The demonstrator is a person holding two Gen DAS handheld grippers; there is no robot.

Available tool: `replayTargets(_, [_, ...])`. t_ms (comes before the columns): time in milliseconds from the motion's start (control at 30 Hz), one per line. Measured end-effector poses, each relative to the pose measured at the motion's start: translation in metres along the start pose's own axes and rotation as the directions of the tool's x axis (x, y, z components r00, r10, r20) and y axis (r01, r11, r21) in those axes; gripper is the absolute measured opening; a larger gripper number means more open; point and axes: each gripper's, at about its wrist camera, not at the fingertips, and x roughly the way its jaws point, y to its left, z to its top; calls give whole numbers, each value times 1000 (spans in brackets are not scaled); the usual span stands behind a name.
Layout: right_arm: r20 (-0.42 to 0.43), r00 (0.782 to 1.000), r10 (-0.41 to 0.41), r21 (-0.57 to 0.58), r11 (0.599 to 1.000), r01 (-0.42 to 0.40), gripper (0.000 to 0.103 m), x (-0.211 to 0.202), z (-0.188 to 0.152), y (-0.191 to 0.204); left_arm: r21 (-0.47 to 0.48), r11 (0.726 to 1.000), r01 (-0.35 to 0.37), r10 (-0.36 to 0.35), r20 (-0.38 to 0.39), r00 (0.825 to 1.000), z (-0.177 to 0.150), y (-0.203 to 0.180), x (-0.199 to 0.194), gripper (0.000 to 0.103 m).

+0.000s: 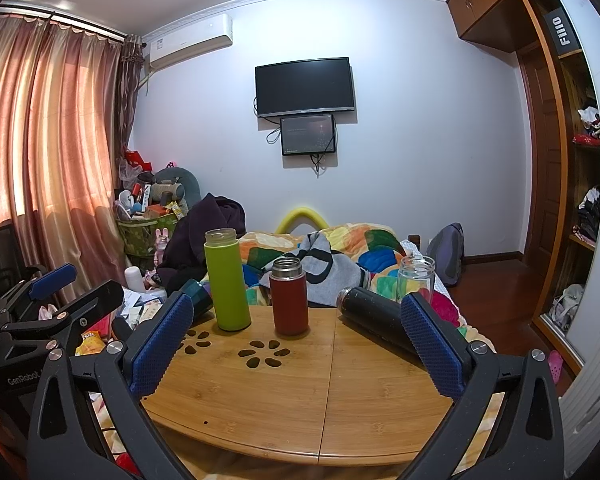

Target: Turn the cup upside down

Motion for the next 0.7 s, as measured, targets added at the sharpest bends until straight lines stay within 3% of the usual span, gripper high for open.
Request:
replayTargets(500, [-1, 1000, -2, 0, 1000, 2, 103, 1, -1, 1, 0, 1000, 2, -2, -23, 1000, -2, 5, 9, 103])
replayTargets(700, [-26, 1000, -8, 24, 1000, 9, 103, 8, -6, -8, -4, 1000, 13, -13, -148, 989, -3, 24, 72, 103])
